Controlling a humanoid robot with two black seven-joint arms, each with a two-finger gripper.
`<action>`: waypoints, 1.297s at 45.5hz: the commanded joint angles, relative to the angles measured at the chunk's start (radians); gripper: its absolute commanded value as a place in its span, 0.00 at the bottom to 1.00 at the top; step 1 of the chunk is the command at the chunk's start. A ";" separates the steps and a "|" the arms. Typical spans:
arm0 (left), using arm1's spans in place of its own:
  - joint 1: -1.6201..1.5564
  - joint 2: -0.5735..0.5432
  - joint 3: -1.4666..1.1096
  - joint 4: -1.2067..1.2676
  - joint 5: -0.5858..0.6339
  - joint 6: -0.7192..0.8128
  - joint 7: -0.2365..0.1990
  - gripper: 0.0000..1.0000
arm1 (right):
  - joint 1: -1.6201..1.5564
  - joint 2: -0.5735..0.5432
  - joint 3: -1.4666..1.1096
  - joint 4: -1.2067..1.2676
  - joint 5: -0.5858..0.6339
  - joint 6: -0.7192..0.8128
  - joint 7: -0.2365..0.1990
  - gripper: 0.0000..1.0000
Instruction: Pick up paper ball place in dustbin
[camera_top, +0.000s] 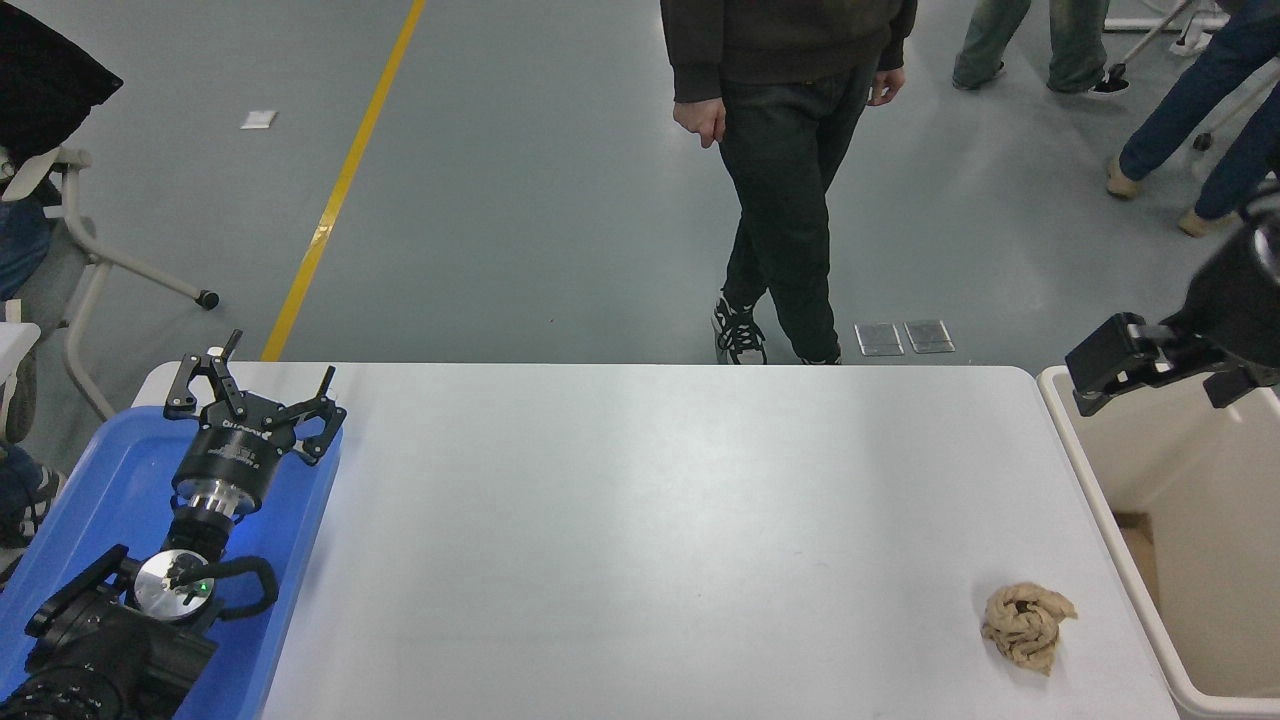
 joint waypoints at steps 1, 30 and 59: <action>-0.001 0.000 -0.001 0.000 0.000 0.000 -0.001 0.99 | -0.240 -0.066 0.023 -0.080 -0.084 -0.123 0.003 1.00; 0.001 0.000 -0.001 0.000 0.000 0.000 -0.001 0.99 | -0.821 0.002 0.356 -0.307 -0.084 -0.173 0.004 1.00; -0.001 0.000 0.004 0.000 0.000 0.000 0.000 0.99 | -1.044 0.121 0.486 -0.494 -0.092 -0.254 -0.002 1.00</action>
